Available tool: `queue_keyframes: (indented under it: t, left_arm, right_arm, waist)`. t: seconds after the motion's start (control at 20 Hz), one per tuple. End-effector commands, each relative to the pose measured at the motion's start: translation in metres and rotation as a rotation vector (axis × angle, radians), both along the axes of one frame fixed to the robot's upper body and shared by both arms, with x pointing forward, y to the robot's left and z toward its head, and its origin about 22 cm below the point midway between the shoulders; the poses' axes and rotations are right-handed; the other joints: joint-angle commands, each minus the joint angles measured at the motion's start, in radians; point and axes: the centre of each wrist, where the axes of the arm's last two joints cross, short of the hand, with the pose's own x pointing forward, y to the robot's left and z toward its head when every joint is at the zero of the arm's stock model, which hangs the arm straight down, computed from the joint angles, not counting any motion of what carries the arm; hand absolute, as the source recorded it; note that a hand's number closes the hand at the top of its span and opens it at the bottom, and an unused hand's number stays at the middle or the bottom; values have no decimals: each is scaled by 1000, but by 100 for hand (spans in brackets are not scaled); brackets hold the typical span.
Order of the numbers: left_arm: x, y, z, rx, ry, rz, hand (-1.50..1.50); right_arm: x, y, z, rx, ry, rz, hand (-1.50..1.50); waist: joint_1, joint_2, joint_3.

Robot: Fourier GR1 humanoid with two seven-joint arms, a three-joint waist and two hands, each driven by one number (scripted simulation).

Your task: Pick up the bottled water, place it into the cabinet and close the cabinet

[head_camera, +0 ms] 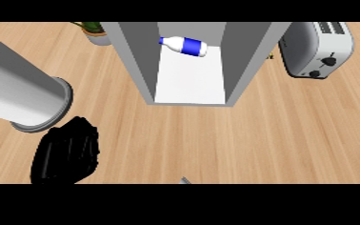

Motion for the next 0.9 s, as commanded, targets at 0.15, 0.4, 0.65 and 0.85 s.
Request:
queue_keyframes:
  t: [0.15, 0.4, 0.65, 0.85]
  left_arm:
    - [-9, 26, 0, -2, -19, 8, 150]
    - [-20, 46, 6, 10, -19, 10, 150]
    - [-29, 61, 2, 8, 6, 9, 150]
    - [-26, 62, 6, 10, -18, 4, 150]
  right_arm:
    - [21, 58, 9, 62, -96, -19, 150]
    - [53, 58, 16, 95, -49, -133, 150]
    - [104, 65, 36, 135, 13, -216, 150]
    - [152, 62, 21, 140, 118, -170, 150]
  waist:
    - [17, 4, -2]
    - [35, 10, -1]
    - [26, 11, 1]
    - [13, 14, 2]
